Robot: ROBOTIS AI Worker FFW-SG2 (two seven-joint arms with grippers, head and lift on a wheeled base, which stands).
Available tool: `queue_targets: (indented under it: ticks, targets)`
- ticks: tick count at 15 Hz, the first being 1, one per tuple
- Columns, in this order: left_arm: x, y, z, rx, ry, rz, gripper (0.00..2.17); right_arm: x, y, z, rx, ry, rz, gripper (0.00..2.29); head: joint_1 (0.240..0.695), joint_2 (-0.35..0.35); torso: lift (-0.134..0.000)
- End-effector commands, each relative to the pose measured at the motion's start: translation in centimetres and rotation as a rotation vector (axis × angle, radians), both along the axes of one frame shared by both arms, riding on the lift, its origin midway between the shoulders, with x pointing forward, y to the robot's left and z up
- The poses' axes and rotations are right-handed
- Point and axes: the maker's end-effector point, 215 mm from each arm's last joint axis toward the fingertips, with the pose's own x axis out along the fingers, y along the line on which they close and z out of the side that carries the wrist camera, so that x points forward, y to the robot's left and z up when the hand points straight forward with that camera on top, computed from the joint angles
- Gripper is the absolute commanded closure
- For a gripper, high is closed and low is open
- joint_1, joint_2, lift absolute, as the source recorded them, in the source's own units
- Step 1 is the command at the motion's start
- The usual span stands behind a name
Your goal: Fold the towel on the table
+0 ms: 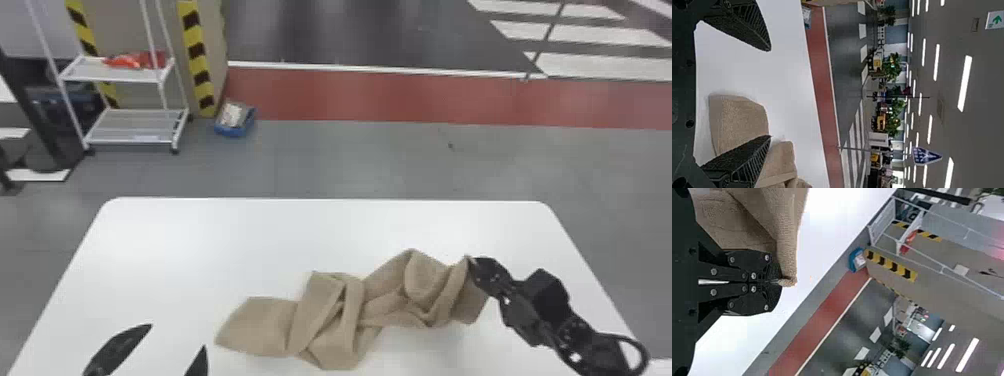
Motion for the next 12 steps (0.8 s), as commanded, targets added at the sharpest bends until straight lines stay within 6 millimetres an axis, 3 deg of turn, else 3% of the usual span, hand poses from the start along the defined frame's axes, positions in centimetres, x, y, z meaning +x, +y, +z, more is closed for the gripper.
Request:
queue_targets:
  ticks: [1,3,6,9,12]
  targets:
    - [0.2,-1.0,-0.5,-0.009,0.026,-0.032,0.07,-1.7,-2.0,-3.7,-0.109,0.106,-0.027,1.95,0.695,-0.147,0.0]
    - [-0.6,-3.9,-1.7,-0.024,0.084,-0.112,0.07,-2.7,-3.1,-6.1,-0.168,0.173,-0.048,1.95,0.695,-0.175,0.0]
    - [-0.4,-8.3,-3.4,-0.036,0.176,-0.221,0.08,-3.3,-3.1,-7.0,-0.166,0.19,-0.048,1.95,0.695,-0.268,0.0]
    - [0.2,-10.2,-6.0,-0.073,0.337,-0.279,0.09,-3.6,-3.2,-7.1,-0.166,0.19,-0.05,1.95,0.695,-0.323,0.0]
    - [-0.9,-11.4,-8.7,-0.127,0.534,-0.339,0.11,-4.3,-4.0,-7.6,-0.161,0.198,-0.068,1.95,0.695,-0.35,0.0]
